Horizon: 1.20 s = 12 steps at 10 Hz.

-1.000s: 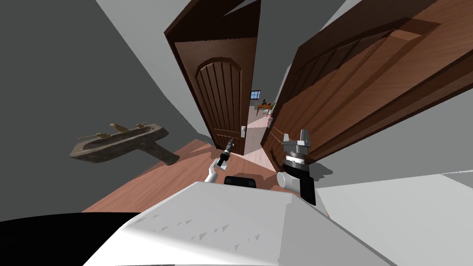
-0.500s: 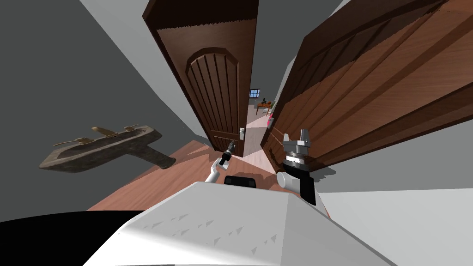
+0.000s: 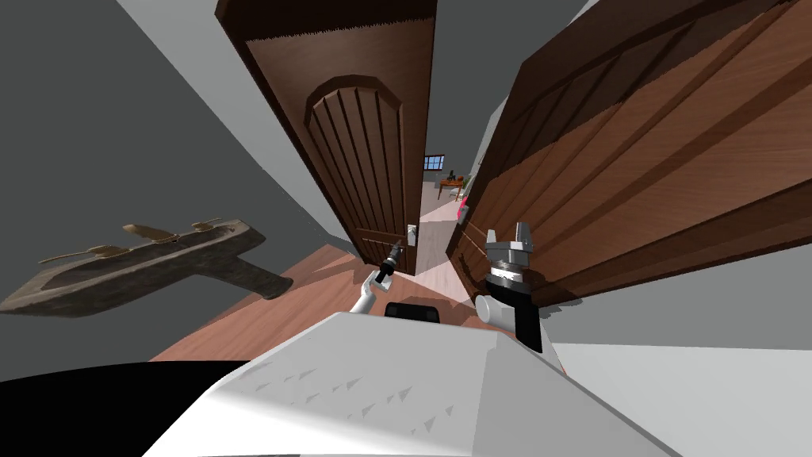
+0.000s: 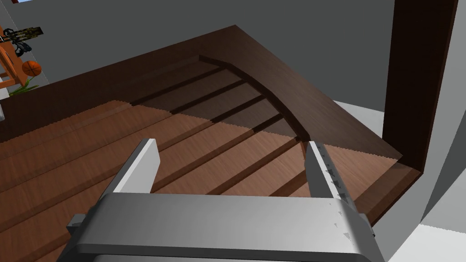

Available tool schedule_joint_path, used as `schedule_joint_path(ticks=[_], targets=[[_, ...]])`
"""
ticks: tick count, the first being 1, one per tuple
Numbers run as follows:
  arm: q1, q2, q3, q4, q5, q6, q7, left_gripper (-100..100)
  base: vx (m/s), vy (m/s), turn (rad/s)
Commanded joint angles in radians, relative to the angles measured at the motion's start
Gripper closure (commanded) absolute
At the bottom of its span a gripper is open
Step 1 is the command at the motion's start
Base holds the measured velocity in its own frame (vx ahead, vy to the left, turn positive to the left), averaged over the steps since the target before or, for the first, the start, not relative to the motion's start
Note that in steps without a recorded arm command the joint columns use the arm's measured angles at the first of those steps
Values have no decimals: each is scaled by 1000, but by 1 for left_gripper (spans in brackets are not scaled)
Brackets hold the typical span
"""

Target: Push the door open

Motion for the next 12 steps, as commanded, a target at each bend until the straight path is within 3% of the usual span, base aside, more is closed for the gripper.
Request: schedule_joint_path(ticks=[1,5,8,9,10,12], targets=[[-5,1,5,6,2,0,-3,-100,205,-78,-25],[-20,-10,18,28,6,-2,-11,-100,200,-78,-26],[-29,-30,27,42,9,-4,-16,-100,191,-60,-22],[-27,-26,25,38,9,-2,-15,-100,82,-28,2],[-27,-26,25,38,9,-2,-15,100,-10,4,2],[-27,-26,25,38,9,-2,-15,100,-25,11,-8]])
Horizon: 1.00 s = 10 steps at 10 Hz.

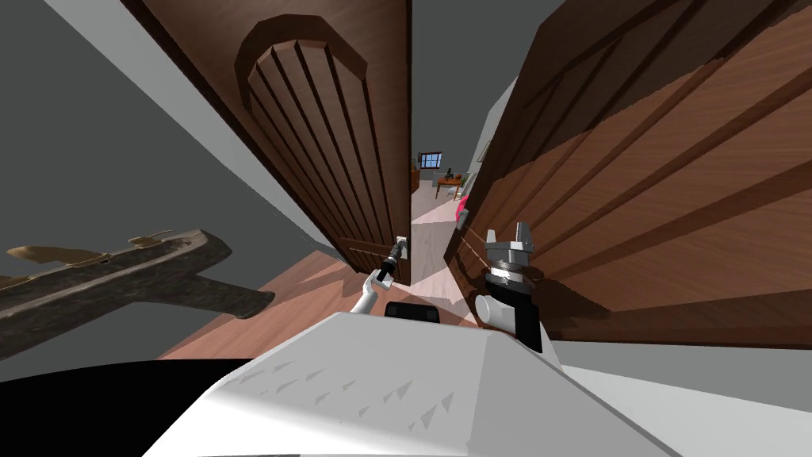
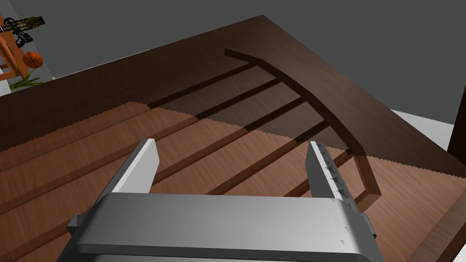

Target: Push the door open

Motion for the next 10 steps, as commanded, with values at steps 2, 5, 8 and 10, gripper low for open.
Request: schedule_joint_path(ticks=[2,5,8,10], targets=[[2,0,0,0,0,0,1,100,-14,3,2],[-2,8,2,9,12,1,-14,100,79,-14,53],[-11,18,7,21,35,-1,-40,100,172,-66,131],[-20,24,11,32,56,-3,-64,100,210,-65,169]])
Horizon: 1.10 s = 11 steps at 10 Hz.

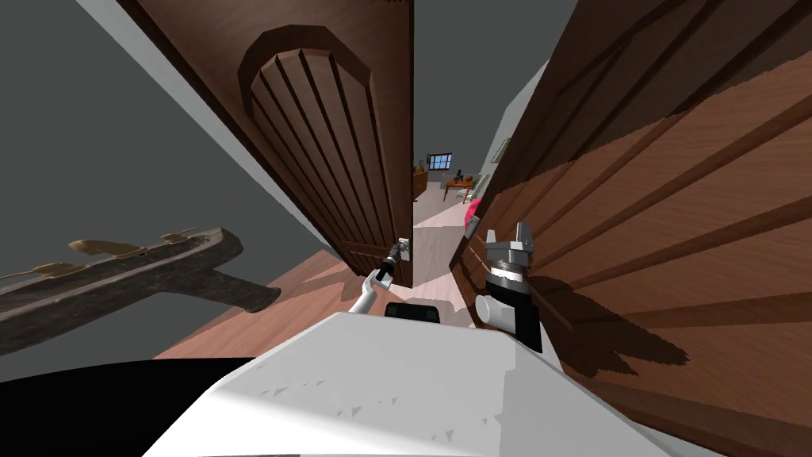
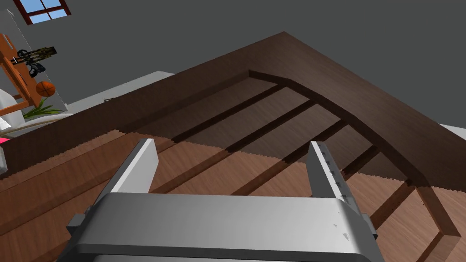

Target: Push the door open

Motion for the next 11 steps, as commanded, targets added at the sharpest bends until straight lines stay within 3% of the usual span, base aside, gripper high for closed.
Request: schedule_joint_path(ticks=[1,2,6,9,11], targets=[[-9,10,14,3,19,2,-23,100,212,-56,266],[0,11,16,0,13,-1,-15,-100,-21,-78,186],[9,7,27,-17,16,6,-16,-100,-225,-67,54],[20,-22,38,-34,20,12,-17,-100,-229,-92,92],[17,-5,40,-28,19,8,-19,-100,-3,-40,-8]])
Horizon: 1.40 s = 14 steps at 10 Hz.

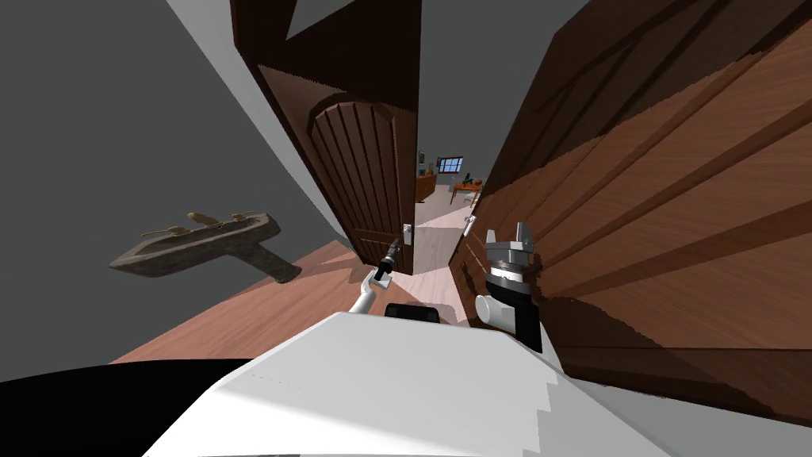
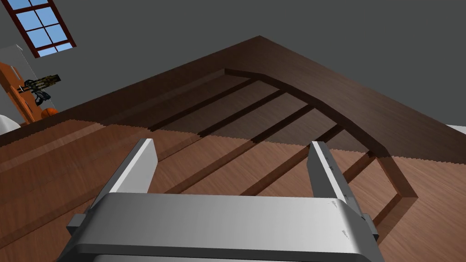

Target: Push the door open

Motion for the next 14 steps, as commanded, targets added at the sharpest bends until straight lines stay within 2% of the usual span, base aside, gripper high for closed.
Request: schedule_joint_path(ticks=[1,5,8,10,11,12,14], targets=[[-2,7,3,4,0,-4,-2,-100,174,-45,-9],[-9,11,14,15,1,-13,-7,-100,193,-51,-17],[-14,1,22,24,2,-20,-12,-100,181,-38,-16],[-17,-12,27,29,2,-24,-14,-100,169,-45,-17],[-17,-8,25,27,2,-23,-13,-100,67,-23,1],[-17,-8,25,27,2,-23,-13,100,-7,3,4],[-17,-8,25,27,2,-23,-13,100,-22,8,-8]])
